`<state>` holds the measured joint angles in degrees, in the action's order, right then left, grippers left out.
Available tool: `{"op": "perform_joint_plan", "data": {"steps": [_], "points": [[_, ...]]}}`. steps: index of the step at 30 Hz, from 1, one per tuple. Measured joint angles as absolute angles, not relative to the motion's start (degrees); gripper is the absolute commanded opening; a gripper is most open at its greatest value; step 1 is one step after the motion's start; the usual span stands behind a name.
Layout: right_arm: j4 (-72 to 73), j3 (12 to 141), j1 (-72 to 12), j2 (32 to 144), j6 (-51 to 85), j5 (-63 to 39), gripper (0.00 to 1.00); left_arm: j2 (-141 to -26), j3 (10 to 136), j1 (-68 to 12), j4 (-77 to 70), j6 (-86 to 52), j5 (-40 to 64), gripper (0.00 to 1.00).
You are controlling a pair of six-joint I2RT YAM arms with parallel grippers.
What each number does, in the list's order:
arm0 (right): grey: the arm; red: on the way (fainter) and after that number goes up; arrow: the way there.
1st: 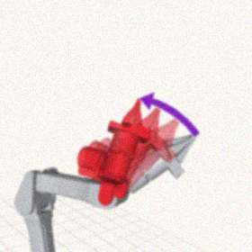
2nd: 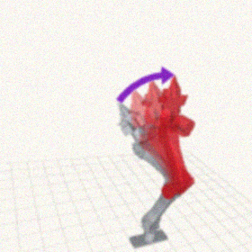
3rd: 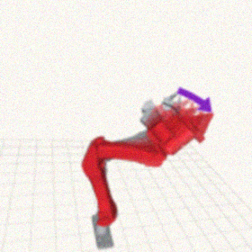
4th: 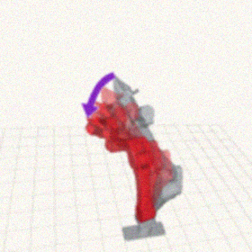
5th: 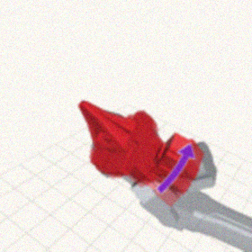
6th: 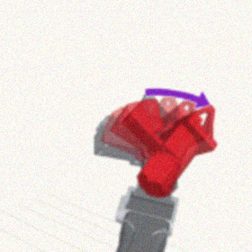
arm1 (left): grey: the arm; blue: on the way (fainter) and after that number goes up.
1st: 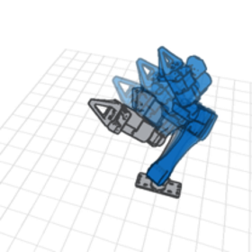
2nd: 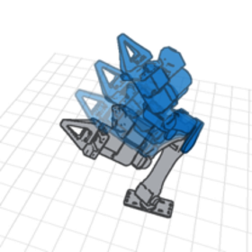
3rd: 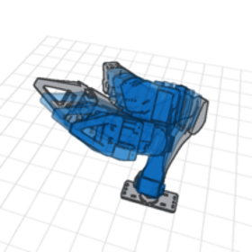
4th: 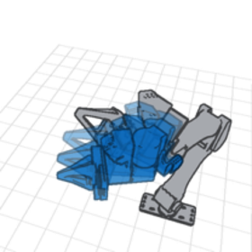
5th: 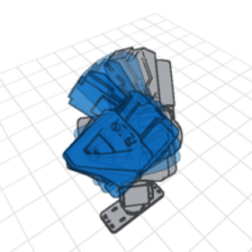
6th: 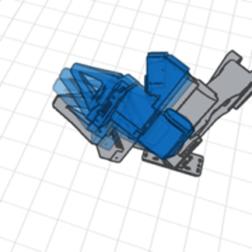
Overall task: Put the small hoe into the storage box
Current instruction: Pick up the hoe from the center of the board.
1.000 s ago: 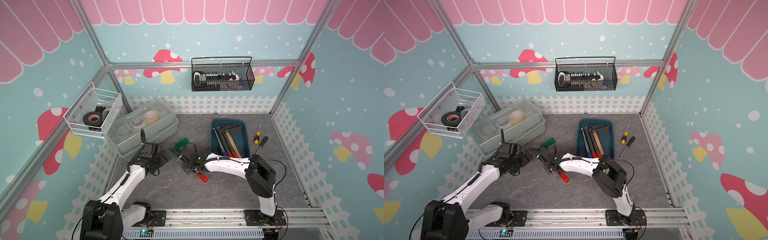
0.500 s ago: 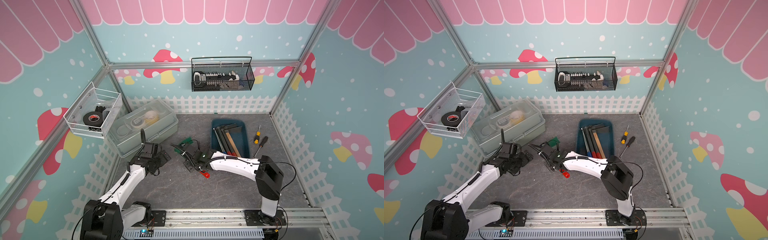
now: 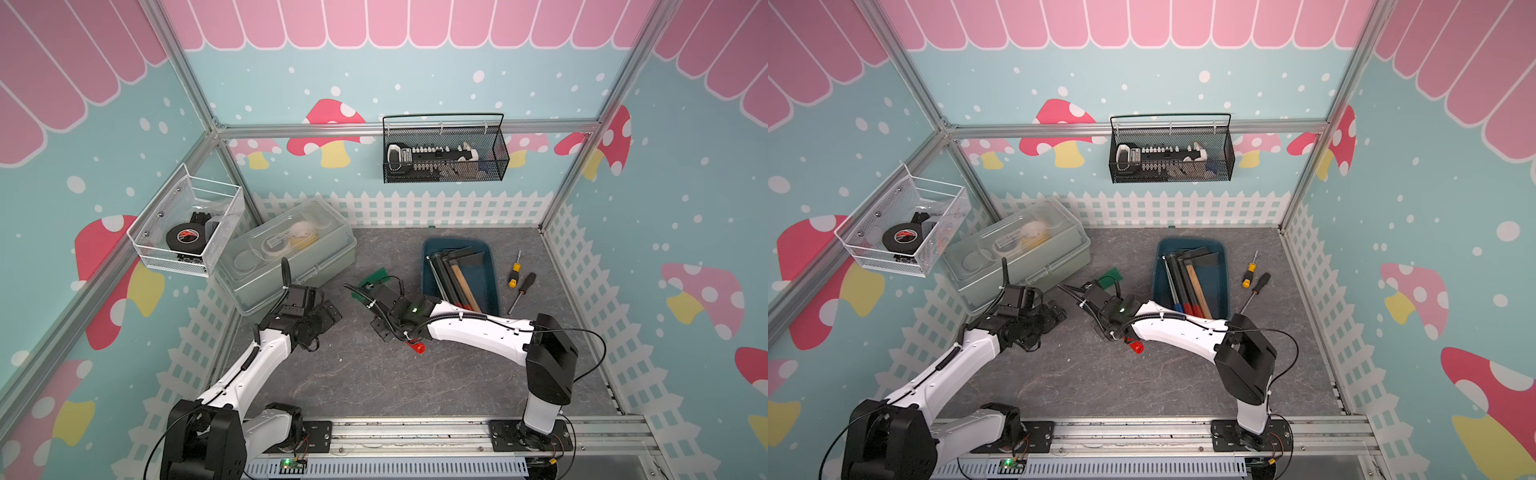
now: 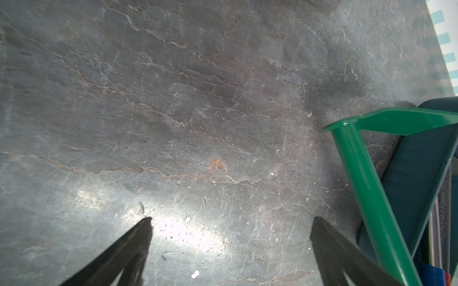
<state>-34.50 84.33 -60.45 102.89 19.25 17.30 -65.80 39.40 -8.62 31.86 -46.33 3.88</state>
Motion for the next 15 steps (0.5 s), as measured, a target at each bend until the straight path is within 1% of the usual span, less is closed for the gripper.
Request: {"op": "perform_joint_plan", "data": {"steps": [15], "points": [[-37.12,85.06,-58.3,97.14,17.37,21.02,0.04,-66.94,39.4,-9.8,31.38,-46.28,4.71,0.99]]}}
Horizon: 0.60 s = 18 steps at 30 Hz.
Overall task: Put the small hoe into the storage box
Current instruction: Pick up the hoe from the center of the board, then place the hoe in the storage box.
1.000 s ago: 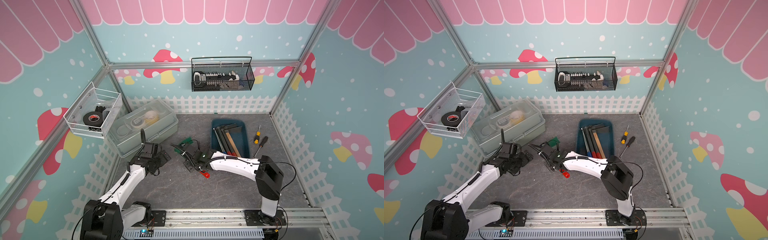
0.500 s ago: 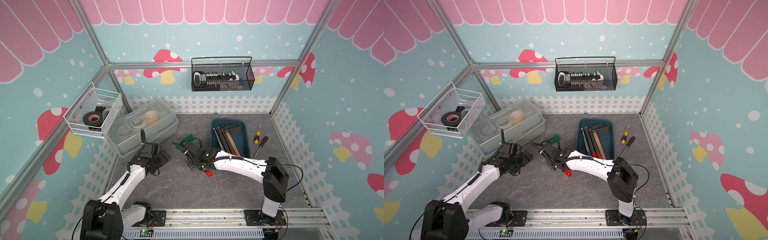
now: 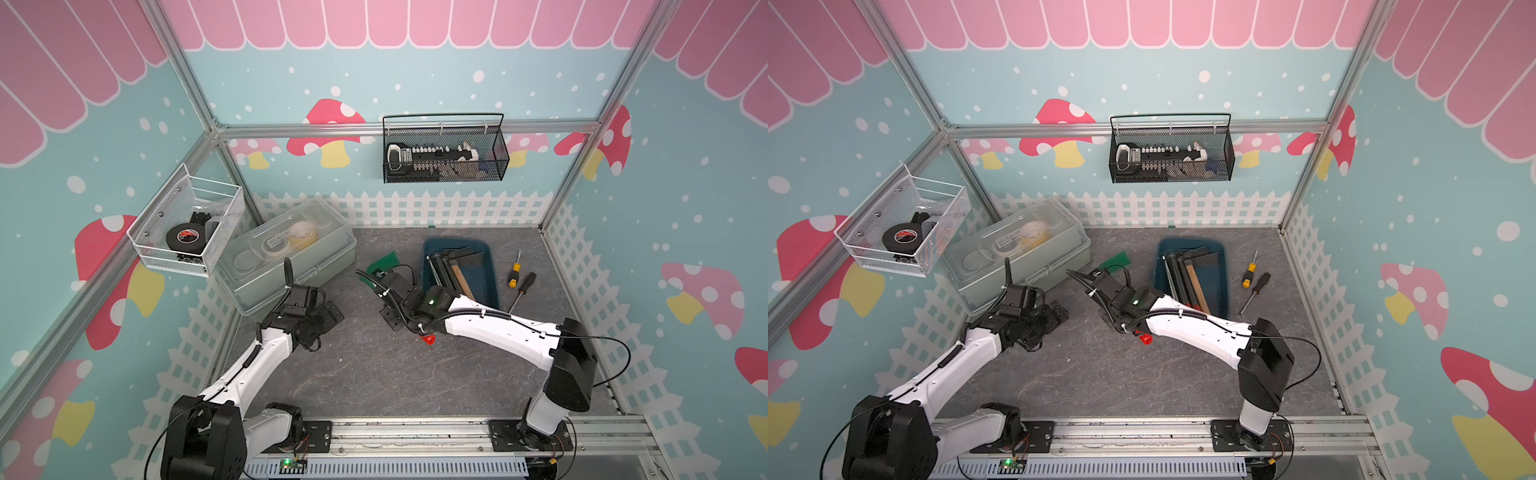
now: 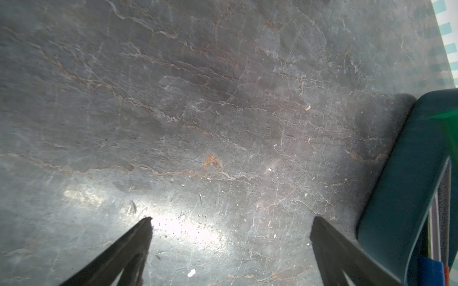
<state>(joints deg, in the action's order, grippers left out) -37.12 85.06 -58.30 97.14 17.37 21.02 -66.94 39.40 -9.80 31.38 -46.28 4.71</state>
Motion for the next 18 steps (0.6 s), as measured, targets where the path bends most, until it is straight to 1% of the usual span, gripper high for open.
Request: {"op": "perform_joint_plan", "data": {"steps": [8,18], "points": [[-38.33,84.68,-55.92,92.86,16.78,22.26,0.04,-68.45,39.7,-13.15,31.24,-46.02,4.21,0.99],[-38.59,79.42,-48.34,85.47,16.75,22.41,0.05,-70.85,43.24,-17.58,31.29,-45.1,2.15,0.99]]}}
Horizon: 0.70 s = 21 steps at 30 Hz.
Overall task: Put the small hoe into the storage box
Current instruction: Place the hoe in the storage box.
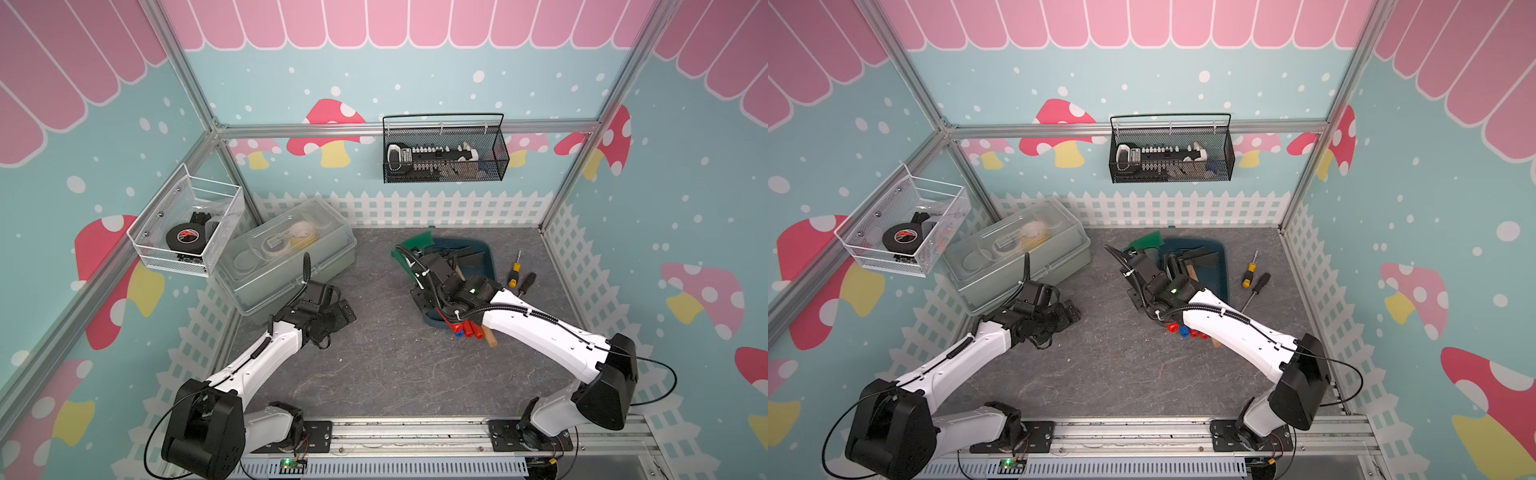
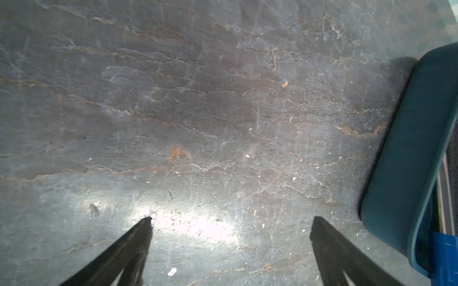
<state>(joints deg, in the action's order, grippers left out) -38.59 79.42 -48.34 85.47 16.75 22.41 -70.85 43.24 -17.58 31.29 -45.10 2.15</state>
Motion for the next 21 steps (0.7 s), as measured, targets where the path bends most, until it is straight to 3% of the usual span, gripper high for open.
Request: {"op": "perform_joint_plan", "data": {"steps": [21], "points": [[-35.2,66.41,-32.69,79.09,18.09,18.52,0.05,-75.26,47.57,-26.0,31.55,-41.39,-1.63,0.99]]}}
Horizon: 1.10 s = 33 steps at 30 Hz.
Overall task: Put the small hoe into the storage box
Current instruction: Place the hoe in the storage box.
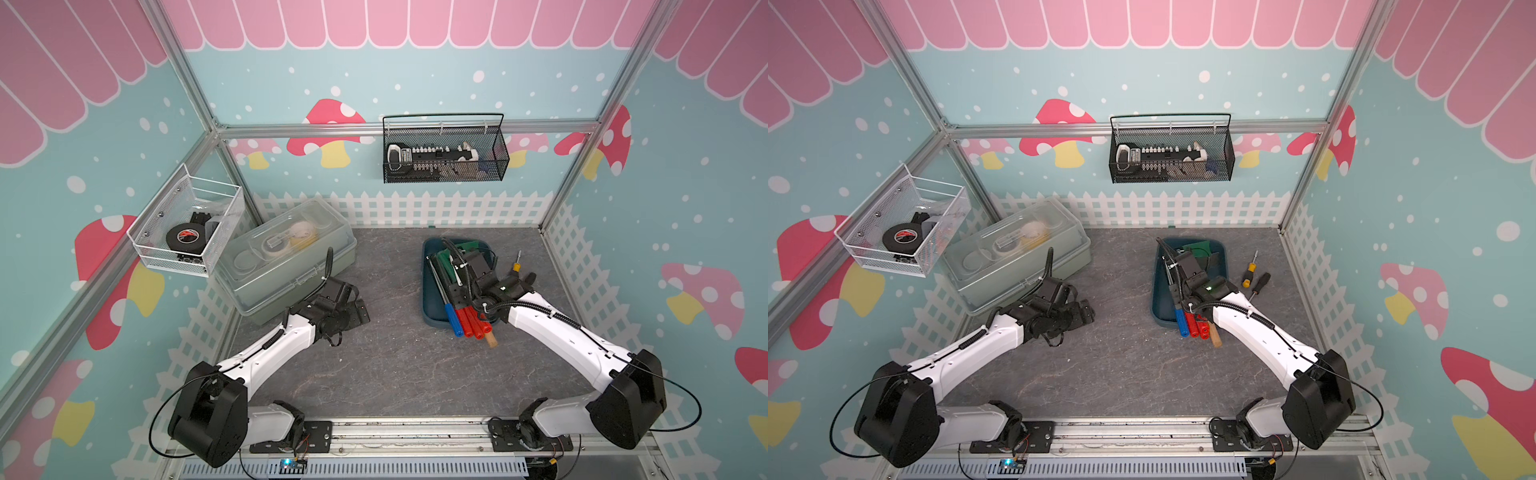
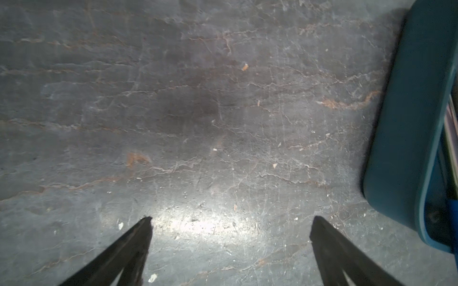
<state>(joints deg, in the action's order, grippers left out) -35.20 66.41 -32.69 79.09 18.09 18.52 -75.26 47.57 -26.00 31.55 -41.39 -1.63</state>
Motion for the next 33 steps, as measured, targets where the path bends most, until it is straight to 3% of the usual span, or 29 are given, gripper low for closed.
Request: {"op": "perform_joint_plan", "data": {"steps": [15,33], "points": [[-28.34,62.26,-25.21,79.2,19.79,13.67,0.05,-77.36,48.8,-27.99,31.94,-40.25,-3.38,0.99],[-21.45,62.33,-24.32,87.7,21.89,10.48,0.04,-77.73,48.8,-28.01,32.32,-40.23,-3.53,0.99]]}}
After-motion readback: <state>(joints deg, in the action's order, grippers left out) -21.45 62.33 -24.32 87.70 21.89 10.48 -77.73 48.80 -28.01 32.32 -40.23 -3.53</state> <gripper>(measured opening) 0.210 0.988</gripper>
